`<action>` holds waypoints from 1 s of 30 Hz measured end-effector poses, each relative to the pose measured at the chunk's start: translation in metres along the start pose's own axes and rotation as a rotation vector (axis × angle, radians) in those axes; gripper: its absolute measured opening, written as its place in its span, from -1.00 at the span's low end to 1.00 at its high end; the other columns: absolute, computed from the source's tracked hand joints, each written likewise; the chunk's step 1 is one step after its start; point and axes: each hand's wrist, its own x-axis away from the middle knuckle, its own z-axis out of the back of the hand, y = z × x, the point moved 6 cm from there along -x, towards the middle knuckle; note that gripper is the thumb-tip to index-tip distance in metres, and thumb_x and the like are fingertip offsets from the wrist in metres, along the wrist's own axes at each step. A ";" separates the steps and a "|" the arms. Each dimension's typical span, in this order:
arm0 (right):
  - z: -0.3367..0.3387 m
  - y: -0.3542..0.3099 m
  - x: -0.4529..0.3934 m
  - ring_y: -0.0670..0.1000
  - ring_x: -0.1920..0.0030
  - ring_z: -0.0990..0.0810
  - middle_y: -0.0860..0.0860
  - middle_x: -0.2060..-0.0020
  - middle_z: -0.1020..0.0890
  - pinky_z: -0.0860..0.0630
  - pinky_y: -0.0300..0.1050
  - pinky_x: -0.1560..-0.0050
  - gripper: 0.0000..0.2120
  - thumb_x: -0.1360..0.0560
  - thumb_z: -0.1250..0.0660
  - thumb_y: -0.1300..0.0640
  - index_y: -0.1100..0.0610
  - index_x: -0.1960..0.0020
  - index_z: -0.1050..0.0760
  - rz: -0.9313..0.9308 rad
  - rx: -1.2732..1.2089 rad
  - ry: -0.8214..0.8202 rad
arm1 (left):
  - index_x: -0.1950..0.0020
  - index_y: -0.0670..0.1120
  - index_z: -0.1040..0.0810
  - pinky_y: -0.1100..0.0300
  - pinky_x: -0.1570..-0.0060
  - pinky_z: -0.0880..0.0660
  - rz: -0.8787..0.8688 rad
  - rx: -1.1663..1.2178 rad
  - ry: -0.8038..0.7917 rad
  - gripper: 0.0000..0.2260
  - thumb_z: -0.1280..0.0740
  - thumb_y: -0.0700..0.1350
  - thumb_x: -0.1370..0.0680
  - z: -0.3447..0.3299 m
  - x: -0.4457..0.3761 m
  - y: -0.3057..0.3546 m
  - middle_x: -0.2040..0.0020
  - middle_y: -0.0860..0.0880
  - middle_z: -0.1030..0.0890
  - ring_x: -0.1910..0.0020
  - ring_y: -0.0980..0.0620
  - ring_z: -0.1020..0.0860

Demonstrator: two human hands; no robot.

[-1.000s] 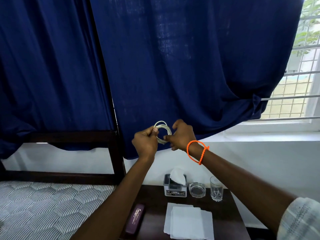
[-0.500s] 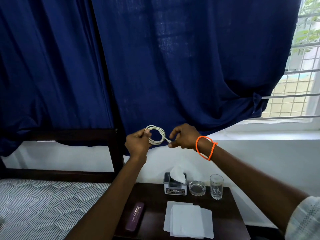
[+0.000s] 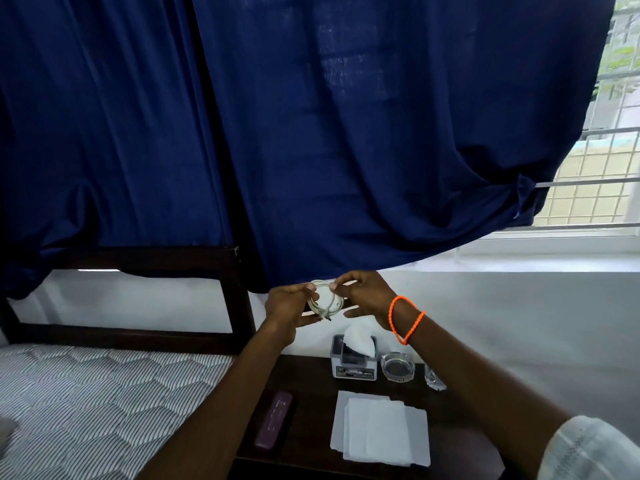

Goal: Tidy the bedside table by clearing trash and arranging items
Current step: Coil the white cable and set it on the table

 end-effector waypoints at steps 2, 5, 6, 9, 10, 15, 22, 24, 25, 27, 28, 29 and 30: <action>-0.007 0.017 -0.004 0.07 0.27 -0.65 0.18 0.16 -0.69 -0.65 -0.03 0.21 -0.78 -0.41 -0.55 0.16 0.17 -0.02 -0.62 -0.022 -0.037 0.024 | -0.03 -0.26 -0.69 0.05 0.31 -0.66 0.042 0.002 -0.034 -0.90 -0.42 -0.24 -0.57 0.002 -0.003 -0.011 0.05 -0.26 -0.73 0.15 -0.18 -0.72; -0.014 0.038 -0.008 0.15 0.31 -0.66 0.28 0.18 -0.68 -0.66 0.05 0.17 -0.83 -0.40 -0.54 0.30 0.19 0.04 -0.63 -0.060 -0.115 0.053 | 0.00 -0.24 -0.69 0.01 0.24 -0.69 0.100 -0.003 -0.054 -0.90 -0.43 -0.21 -0.57 0.007 -0.010 -0.027 0.04 -0.24 -0.74 0.11 -0.18 -0.73; -0.017 0.044 -0.009 0.16 0.30 -0.66 0.28 0.20 -0.67 -0.65 0.04 0.18 -0.83 -0.40 -0.53 0.32 0.22 0.03 -0.62 -0.075 -0.141 0.053 | 0.01 -0.23 -0.69 0.00 0.22 -0.69 0.120 -0.005 -0.062 -0.89 -0.43 -0.19 -0.57 0.009 -0.013 -0.033 0.04 -0.23 -0.75 0.11 -0.18 -0.74; -0.025 0.064 -0.012 0.16 0.29 -0.66 0.27 0.22 -0.65 -0.63 0.00 0.22 -0.84 -0.40 -0.51 0.36 0.25 0.04 -0.61 -0.117 -0.199 0.047 | -0.01 -0.22 -0.69 0.02 0.21 -0.69 0.171 0.020 -0.090 -0.85 -0.44 -0.13 -0.58 0.015 -0.020 -0.052 0.04 -0.20 -0.75 0.11 -0.15 -0.74; -0.028 0.071 -0.013 0.16 0.28 -0.66 0.27 0.22 -0.65 -0.63 0.00 0.22 -0.84 -0.40 -0.51 0.36 0.25 0.04 -0.61 -0.132 -0.211 0.050 | -0.02 -0.22 -0.68 0.03 0.21 -0.68 0.190 0.032 -0.093 -0.83 -0.44 -0.11 -0.58 0.017 -0.022 -0.059 0.03 -0.20 -0.75 0.10 -0.15 -0.73; -0.044 0.106 -0.021 0.14 0.32 -0.67 0.28 0.23 -0.65 -0.64 -0.05 0.35 -0.83 -0.38 -0.51 0.40 0.27 0.08 -0.59 -0.193 -0.264 0.067 | -0.08 -0.26 -0.66 -0.02 0.13 -0.68 0.286 0.097 -0.063 -0.74 -0.44 -0.06 -0.57 0.031 -0.039 -0.103 0.00 -0.22 -0.74 0.02 -0.15 -0.71; -0.069 0.157 -0.043 0.20 0.22 -0.65 0.17 0.25 -0.62 -0.68 0.12 0.24 -0.79 -0.34 -0.54 0.43 0.19 0.21 -0.58 -0.272 -0.211 0.080 | -0.07 -0.19 -0.67 -0.01 0.07 -0.66 0.328 0.040 -0.060 -0.83 -0.34 -0.11 -0.64 0.048 -0.064 -0.159 0.12 -0.13 -0.74 0.10 -0.08 -0.69; -0.078 0.169 -0.049 0.21 0.20 -0.65 0.17 0.31 -0.62 -0.63 0.34 0.04 -0.80 -0.33 -0.54 0.42 0.19 0.22 -0.58 -0.304 -0.197 0.049 | -0.09 -0.13 -0.66 0.04 0.15 -0.65 0.321 -0.007 -0.084 -0.84 -0.31 -0.11 -0.66 0.049 -0.070 -0.167 0.09 -0.11 -0.72 0.10 -0.05 -0.67; -0.081 0.174 -0.054 0.20 0.22 -0.64 0.19 0.31 -0.62 -0.62 0.36 0.02 -0.82 -0.35 -0.53 0.42 0.21 0.20 -0.59 -0.313 -0.202 0.034 | -0.09 -0.10 -0.66 0.07 0.19 -0.64 0.318 -0.037 -0.098 -0.84 -0.30 -0.09 -0.67 0.049 -0.073 -0.170 0.07 -0.10 -0.71 0.10 -0.03 -0.67; -0.086 0.182 -0.060 0.18 0.26 -0.63 0.22 0.28 -0.62 -0.65 0.27 0.08 -0.84 -0.38 -0.50 0.43 0.25 0.14 -0.58 -0.325 -0.203 0.009 | -0.06 -0.07 -0.66 0.11 0.26 -0.64 0.316 -0.086 -0.121 -0.83 -0.29 -0.05 -0.67 0.051 -0.080 -0.176 0.05 -0.10 -0.72 0.10 -0.02 -0.68; -0.085 0.183 -0.059 0.18 0.25 -0.64 0.22 0.26 -0.62 -0.66 0.25 0.10 -0.85 -0.39 -0.50 0.43 0.26 0.13 -0.59 -0.324 -0.198 -0.002 | -0.05 -0.06 -0.66 0.12 0.28 -0.64 0.315 -0.100 -0.134 -0.83 -0.30 -0.04 -0.66 0.052 -0.081 -0.177 0.04 -0.10 -0.72 0.10 -0.02 -0.68; -0.085 0.186 -0.063 0.19 0.23 -0.64 0.23 0.24 -0.63 -0.65 0.29 0.08 -0.85 -0.38 -0.50 0.43 0.27 0.12 -0.60 -0.316 -0.197 -0.009 | -0.03 -0.06 -0.67 0.13 0.30 -0.64 0.318 -0.111 -0.146 -0.83 -0.31 -0.05 -0.66 0.052 -0.084 -0.179 0.03 -0.10 -0.72 0.10 -0.02 -0.68; -0.084 0.186 -0.064 0.21 0.20 -0.65 0.25 0.23 -0.63 -0.63 0.35 0.04 -0.85 -0.37 -0.51 0.43 0.28 0.11 -0.61 -0.306 -0.187 -0.019 | -0.03 -0.07 -0.67 0.13 0.30 -0.64 0.320 -0.116 -0.160 -0.84 -0.32 -0.06 -0.66 0.053 -0.085 -0.180 0.03 -0.10 -0.72 0.10 -0.02 -0.68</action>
